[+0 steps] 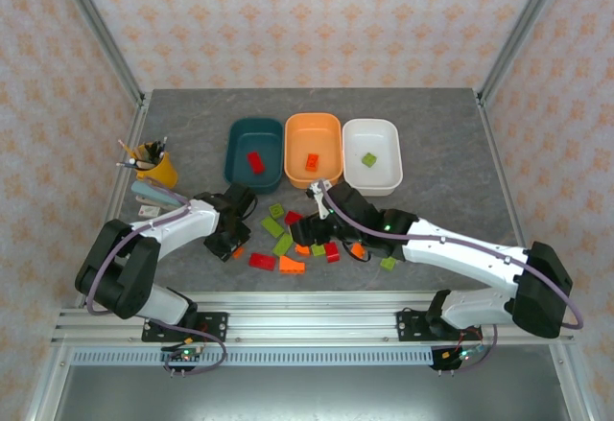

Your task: Sort the legos into containers by color

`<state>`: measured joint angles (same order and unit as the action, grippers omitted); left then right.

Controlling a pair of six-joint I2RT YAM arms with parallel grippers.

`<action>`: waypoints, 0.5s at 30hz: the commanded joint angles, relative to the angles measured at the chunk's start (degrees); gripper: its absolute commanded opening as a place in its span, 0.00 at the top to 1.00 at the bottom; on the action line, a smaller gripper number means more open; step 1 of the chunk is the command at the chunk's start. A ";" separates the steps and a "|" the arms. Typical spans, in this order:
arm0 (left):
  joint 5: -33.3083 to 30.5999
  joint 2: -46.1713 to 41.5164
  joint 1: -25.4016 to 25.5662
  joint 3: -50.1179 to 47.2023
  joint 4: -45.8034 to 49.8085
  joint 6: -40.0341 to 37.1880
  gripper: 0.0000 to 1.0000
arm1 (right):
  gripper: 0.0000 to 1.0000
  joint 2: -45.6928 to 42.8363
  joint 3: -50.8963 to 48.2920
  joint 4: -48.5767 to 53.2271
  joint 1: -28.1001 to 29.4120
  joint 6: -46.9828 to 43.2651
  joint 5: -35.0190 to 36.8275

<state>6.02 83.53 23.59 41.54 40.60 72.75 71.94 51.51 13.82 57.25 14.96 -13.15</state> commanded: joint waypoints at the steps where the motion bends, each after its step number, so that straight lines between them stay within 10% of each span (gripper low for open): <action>1: -1.89 1.86 -0.41 -0.16 -4.79 -1.22 0.59 | 0.32 0.75 1.84 -1.07 0.49 0.70 0.13; 15: -4.77 -5.73 0.08 14.12 5.70 -11.06 0.63 | 0.32 -2.88 2.72 -3.58 -3.67 6.33 7.13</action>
<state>3.90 79.07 23.59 50.17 42.87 66.11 72.01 52.29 13.32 56.07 18.06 -10.00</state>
